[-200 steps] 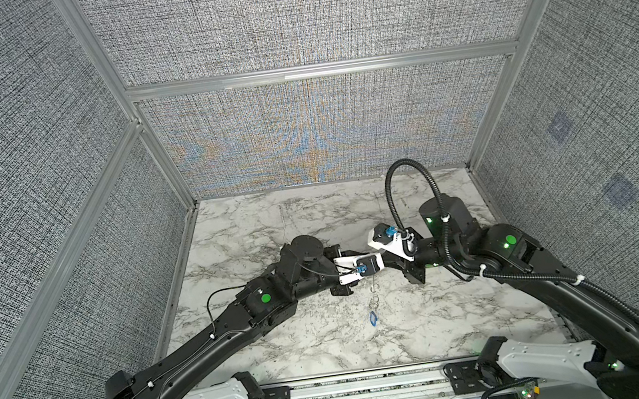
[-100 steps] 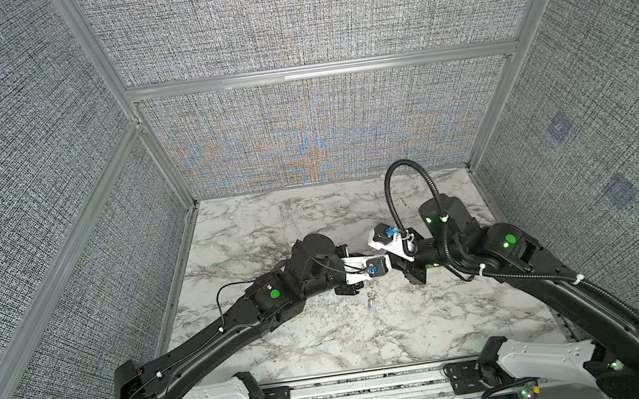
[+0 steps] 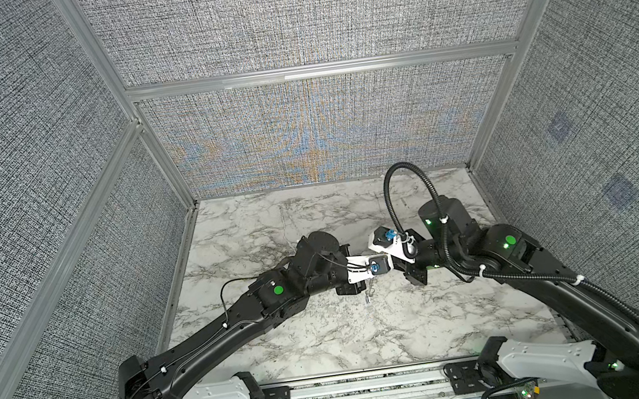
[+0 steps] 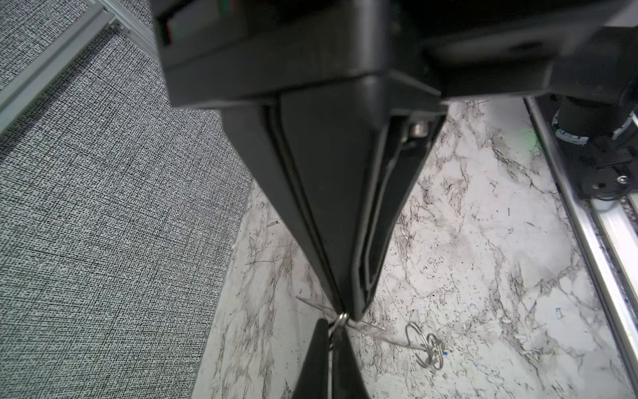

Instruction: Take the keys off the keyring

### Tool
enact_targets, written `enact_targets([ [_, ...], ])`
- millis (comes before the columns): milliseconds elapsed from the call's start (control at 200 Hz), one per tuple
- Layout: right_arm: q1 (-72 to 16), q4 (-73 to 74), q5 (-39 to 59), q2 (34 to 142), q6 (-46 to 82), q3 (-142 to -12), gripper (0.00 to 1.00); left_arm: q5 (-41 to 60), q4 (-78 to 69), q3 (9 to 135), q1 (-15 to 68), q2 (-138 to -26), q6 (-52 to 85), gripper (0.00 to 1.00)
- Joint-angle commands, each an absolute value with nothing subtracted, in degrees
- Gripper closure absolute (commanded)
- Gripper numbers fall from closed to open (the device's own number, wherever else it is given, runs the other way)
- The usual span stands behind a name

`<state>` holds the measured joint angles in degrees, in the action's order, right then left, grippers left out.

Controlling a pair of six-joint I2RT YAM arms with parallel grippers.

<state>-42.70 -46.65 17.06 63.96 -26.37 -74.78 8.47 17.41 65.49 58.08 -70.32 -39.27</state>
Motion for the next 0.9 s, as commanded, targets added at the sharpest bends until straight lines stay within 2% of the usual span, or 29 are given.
enact_targets([
  [0, -42.8, -44.03, 16.52, 62.75, -27.46, -74.25, 0.89, 9.92, 17.67, 65.83, 57.96, -70.31, -37.05, 1.0],
  [30, -42.8, -43.46, 15.56, 62.17, -27.5, -73.8, 0.82, 10.52, 17.74, 65.83, 57.84, -70.22, -36.57, 1.0],
  [175, -42.8, -39.93, 11.33, 58.0, -28.07, -70.48, 0.65, 14.14, 16.7, 65.07, 56.75, -69.53, -33.89, 1.0],
  [345, -42.74, -35.62, 9.17, 53.02, -29.73, -65.2, 0.58, 18.93, 14.66, 63.65, 55.34, -68.13, -31.88, 1.0],
  [650, -42.78, -27.76, 8.52, 48.63, -33.77, -59.51, 0.56, 25.38, 14.27, 63.08, 53.8, -67.12, -30.59, 1.0],
  [896, -43.63, -22.36, 10.08, 43.66, -47.54, -54.6, 0.57, 28.68, 15.63, 63.45, 52.67, -67.66, -29.88, 1.0],
])
